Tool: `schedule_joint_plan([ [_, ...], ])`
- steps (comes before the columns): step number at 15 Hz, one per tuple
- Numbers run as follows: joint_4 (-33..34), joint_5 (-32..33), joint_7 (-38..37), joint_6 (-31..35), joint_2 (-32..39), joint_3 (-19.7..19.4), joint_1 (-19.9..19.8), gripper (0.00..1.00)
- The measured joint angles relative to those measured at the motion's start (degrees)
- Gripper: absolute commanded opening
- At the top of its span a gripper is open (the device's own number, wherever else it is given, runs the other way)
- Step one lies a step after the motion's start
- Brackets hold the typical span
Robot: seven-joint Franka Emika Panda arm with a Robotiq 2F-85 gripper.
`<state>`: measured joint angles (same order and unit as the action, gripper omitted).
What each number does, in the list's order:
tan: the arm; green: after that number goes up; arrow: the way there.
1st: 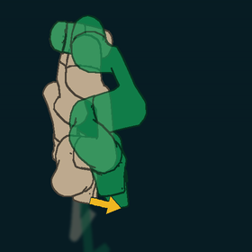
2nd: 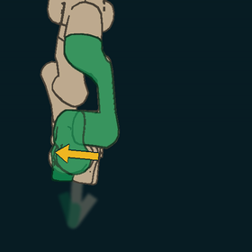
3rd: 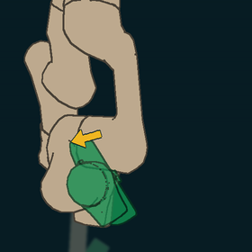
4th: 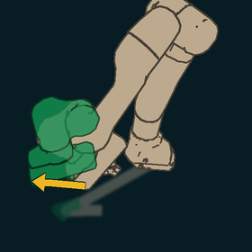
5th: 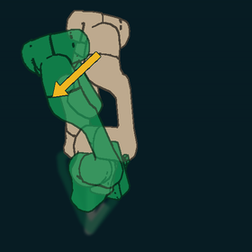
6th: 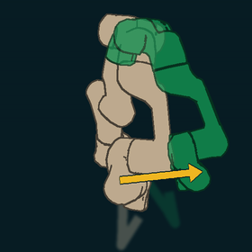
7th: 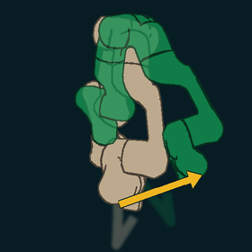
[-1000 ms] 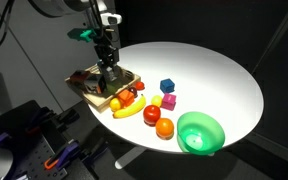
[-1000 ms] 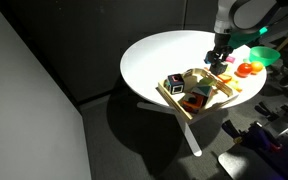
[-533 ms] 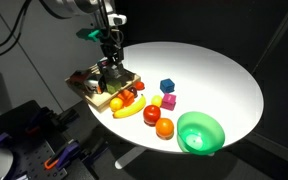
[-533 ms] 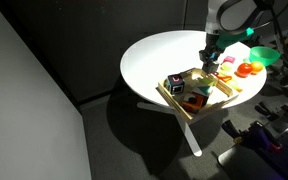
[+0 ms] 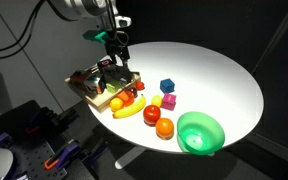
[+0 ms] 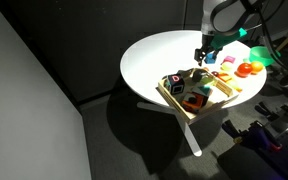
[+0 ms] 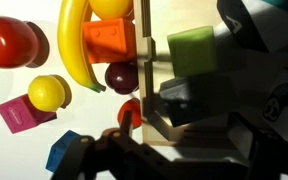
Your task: Put the grey building block on the tray
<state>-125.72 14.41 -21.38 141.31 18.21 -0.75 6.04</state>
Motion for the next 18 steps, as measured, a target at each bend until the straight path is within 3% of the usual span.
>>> schedule_joint_plan([
  [10,-2.58,-4.17,0.44,-2.11,-2.57,-1.89,-0.85,1.0],
  [18,-8.19,-14.15,10.0,-8.4,-12.9,-1.34,-3.48,1.0],
])
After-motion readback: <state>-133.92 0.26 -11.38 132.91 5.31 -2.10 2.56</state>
